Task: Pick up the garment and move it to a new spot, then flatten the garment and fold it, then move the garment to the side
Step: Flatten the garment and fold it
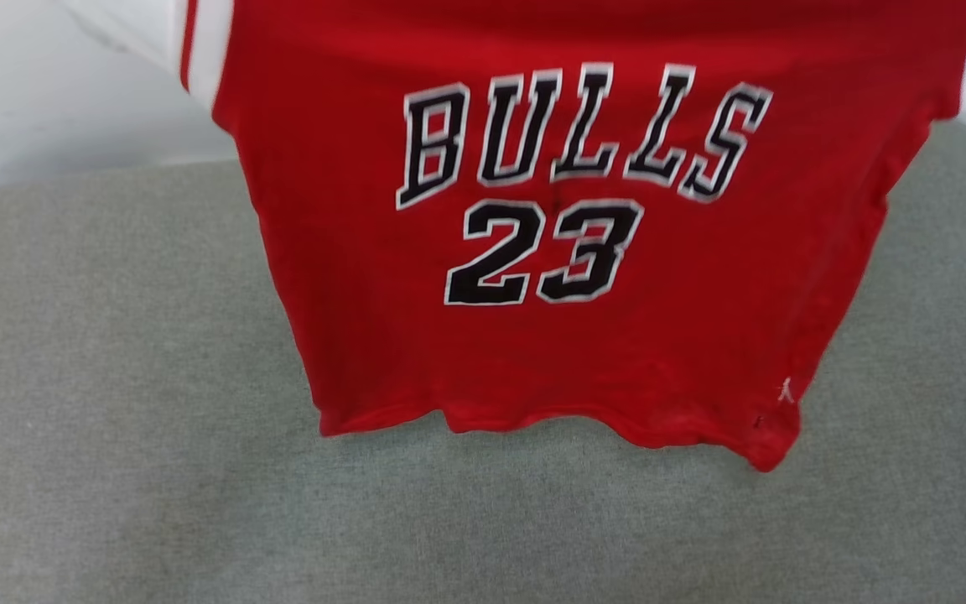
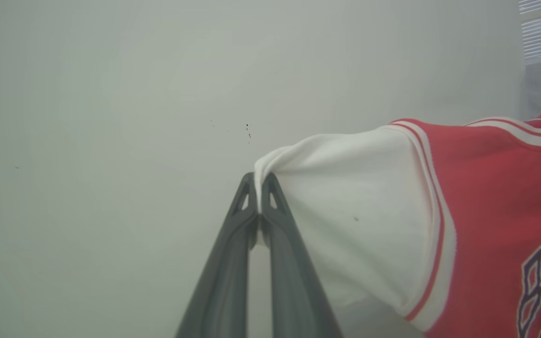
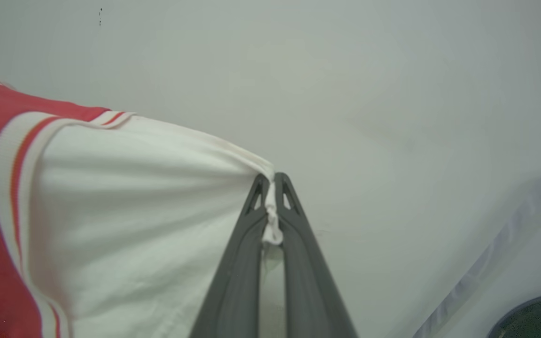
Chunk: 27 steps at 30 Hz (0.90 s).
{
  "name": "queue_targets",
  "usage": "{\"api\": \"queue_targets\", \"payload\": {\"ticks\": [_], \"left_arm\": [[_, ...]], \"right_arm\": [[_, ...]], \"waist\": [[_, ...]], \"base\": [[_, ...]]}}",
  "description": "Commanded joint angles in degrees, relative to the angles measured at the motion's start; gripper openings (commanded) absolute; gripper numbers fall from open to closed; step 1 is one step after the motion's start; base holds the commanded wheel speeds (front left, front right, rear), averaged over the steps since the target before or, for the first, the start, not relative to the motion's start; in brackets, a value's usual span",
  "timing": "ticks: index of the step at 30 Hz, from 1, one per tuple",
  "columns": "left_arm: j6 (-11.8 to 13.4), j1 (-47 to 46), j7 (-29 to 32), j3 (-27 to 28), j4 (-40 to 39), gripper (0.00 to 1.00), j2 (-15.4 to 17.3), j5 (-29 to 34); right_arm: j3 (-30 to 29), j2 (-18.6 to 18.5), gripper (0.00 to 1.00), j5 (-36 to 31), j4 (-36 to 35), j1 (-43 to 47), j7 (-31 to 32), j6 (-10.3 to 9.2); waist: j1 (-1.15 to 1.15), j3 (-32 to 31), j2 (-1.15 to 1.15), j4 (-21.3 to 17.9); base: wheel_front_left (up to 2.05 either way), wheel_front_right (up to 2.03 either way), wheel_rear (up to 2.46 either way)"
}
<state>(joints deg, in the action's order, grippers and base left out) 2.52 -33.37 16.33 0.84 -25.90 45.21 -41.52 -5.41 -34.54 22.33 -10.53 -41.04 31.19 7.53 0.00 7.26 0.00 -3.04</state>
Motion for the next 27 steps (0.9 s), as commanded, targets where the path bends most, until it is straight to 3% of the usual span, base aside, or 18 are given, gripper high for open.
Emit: {"api": "queue_targets", "payload": {"ticks": [1,11,16,21,27], "left_arm": [[-0.5,-3.3,0.4,-0.7,1.5,0.00,0.0,-0.4],[-3.2,-23.9,1.1,-5.6,12.6,0.00,-0.9,1.3],[-5.1,-40.7,-0.5,-10.2,23.4,0.00,-4.4,4.6],[-6.3,-56.0,-2.6,-13.4,35.1,0.00,-8.5,7.4],[-7.1,-67.5,-9.9,-15.5,47.9,0.00,-13.1,10.3]], "right_arm": [[0.4,-0.5,0.00,0.5,1.2,-3.2,-0.9,-0.08],[4.3,-3.4,0.00,1.6,7.0,-18.2,-3.4,-0.08],[7.8,-4.5,0.00,0.3,12.9,-30.0,-5.5,-0.08],[9.6,-2.2,0.00,-1.5,20.8,-41.8,-8.9,-0.08],[11.7,-0.6,0.00,-5.5,30.3,-51.4,-15.0,-0.08]], "waist": [[0.00,2.8,0.00,-0.2],[0.00,14.6,0.00,0.2],[0.00,21.3,0.00,0.8],[0.00,27.3,0.00,1.7],[0.00,32.0,0.00,3.3]], "base": [[0.00,0.00,0.00],[0.00,0.00,0.00],[0.00,0.00,0.00],[0.00,0.00,0.00],[0.00,0.00,0.00]]}}
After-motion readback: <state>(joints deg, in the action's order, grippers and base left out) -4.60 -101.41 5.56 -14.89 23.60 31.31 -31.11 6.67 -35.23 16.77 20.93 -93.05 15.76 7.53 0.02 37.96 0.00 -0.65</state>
